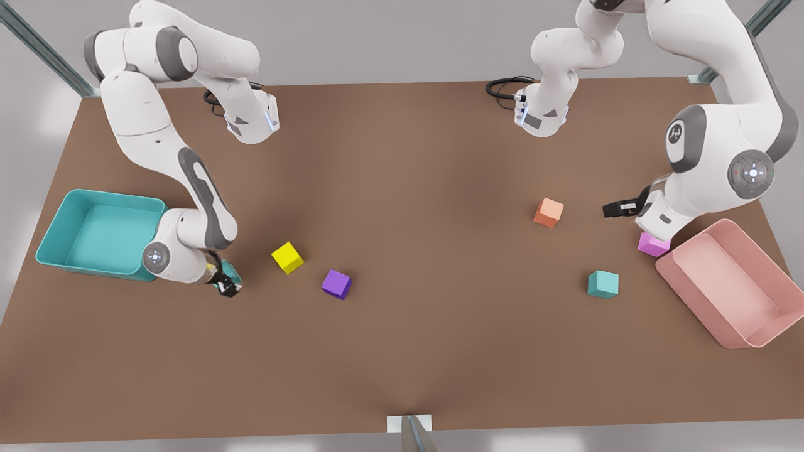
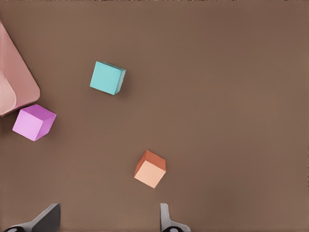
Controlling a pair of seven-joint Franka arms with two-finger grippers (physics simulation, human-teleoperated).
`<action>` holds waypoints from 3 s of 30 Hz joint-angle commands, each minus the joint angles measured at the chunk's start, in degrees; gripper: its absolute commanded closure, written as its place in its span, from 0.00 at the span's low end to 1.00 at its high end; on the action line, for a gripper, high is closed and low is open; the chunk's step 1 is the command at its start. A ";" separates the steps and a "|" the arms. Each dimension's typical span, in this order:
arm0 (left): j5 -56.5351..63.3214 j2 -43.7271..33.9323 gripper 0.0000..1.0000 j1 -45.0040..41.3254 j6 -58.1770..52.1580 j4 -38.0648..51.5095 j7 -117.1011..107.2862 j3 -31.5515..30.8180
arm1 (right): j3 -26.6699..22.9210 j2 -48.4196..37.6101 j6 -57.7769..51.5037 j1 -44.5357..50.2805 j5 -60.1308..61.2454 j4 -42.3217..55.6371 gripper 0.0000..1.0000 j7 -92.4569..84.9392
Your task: Stack the two blue cubes on top of each other
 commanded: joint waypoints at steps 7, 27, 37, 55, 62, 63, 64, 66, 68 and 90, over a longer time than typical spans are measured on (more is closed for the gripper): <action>0.39 -0.27 0.00 -1.10 -0.24 0.20 1.20 0.62 | 0.07 1.05 0.07 -0.55 0.08 1.01 0.25 -0.92; -1.19 16.25 0.00 5.49 36.06 -9.81 39.61 6.43 | 16.68 -3.52 -3.27 22.56 6.14 18.67 0.27 23.86; -7.08 20.38 0.00 3.64 46.69 -14.12 39.08 6.25 | 2.10 17.39 11.49 50.16 -6.78 34.23 0.26 43.03; -7.17 27.06 0.00 2.67 50.12 -14.03 36.45 6.78 | 1.30 18.01 12.90 48.94 -6.69 35.64 0.00 43.11; -7.08 27.77 0.51 1.97 50.03 -13.77 36.45 6.78 | 1.83 2.81 -29.18 28.99 -5.11 34.06 0.00 5.61; -7.08 27.77 0.51 1.97 50.03 -13.68 36.45 6.78 | 1.83 2.90 -37.36 22.14 -4.49 34.06 0.00 -5.39; -7.08 27.68 0.51 1.88 49.95 -12.98 36.19 6.78 | 1.48 2.90 -41.66 18.01 -5.19 34.06 0.00 -11.87; -6.99 25.83 0.51 2.32 49.51 -12.36 31.35 4.76 | -0.81 1.67 -44.40 13.43 -14.24 34.59 0.00 -44.66; -5.06 23.90 0.51 -0.31 33.87 -4.37 21.96 4.41 | -1.51 -6.84 -44.49 11.76 -14.25 36.79 0.00 -63.93; -1.46 25.30 0.48 -19.39 38.87 -4.10 -42.04 -17.92 | -2.74 -23.82 -48.97 11.76 -9.41 26.94 0.00 -64.20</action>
